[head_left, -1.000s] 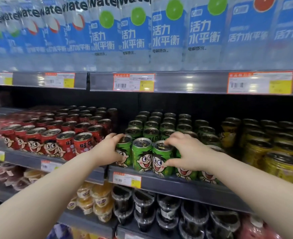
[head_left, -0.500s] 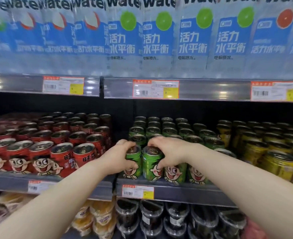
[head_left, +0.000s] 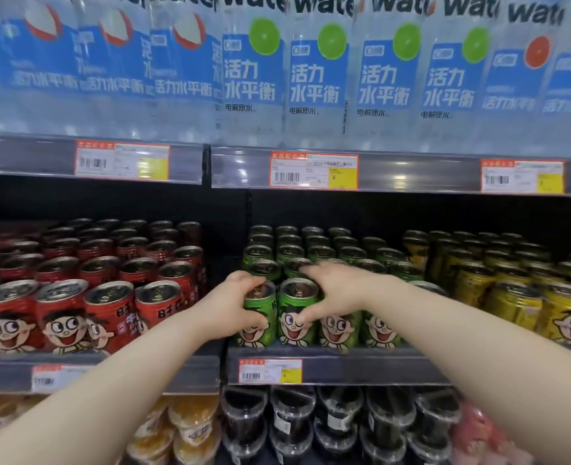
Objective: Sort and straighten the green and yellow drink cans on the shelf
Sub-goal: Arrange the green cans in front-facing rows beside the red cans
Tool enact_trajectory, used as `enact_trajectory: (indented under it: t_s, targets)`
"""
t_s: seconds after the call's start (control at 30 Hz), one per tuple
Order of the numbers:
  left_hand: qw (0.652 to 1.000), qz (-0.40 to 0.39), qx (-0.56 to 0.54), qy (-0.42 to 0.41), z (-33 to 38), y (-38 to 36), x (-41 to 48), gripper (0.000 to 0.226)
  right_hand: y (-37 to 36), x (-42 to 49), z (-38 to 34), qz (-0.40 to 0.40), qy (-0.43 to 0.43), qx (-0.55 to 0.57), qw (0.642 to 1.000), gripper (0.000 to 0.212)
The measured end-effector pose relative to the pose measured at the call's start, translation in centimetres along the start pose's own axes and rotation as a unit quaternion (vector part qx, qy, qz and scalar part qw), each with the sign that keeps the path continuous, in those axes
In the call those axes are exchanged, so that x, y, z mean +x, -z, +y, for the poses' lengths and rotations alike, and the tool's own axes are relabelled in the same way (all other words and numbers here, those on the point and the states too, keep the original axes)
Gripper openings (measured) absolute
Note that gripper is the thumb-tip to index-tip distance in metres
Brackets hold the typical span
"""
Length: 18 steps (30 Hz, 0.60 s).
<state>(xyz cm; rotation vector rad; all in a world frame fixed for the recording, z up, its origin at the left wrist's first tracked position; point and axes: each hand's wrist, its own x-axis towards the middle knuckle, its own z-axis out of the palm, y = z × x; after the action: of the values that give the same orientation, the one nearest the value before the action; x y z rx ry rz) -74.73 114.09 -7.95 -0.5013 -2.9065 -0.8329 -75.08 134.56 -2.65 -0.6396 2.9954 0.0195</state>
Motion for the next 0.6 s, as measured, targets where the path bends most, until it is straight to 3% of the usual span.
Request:
enact_trajectory:
  t_s: [0.13,0.27,0.33,0.47,0.6]
  targets:
    - [1.000,0.000,0.007,0.000,0.3,-0.3,-0.1,0.083,1.5,-2.0,2.1,-0.018,-0.023,-0.065,0.997,0.091]
    - [0.980,0.044,0.190,-0.028,2.7,-0.6,0.3,0.090,0.5,-2.3,3.2,-0.026,-0.026,-0.076,0.996,0.089]
    - [0.973,0.044,0.224,-0.043,3.8,-1.0,0.9,0.086,0.2,-2.1,3.5,-0.017,-0.017,-0.079,0.997,0.088]
    - [0.967,0.006,0.249,-0.048,4.1,-1.5,1.7,0.069,-0.4,-1.6,4.2,-0.023,-0.011,-0.064,0.998,0.089]
    - [0.977,0.012,0.207,-0.043,4.0,-1.3,1.5,0.066,-0.2,-1.4,4.7,-0.037,-0.008,-0.019,0.999,0.090]
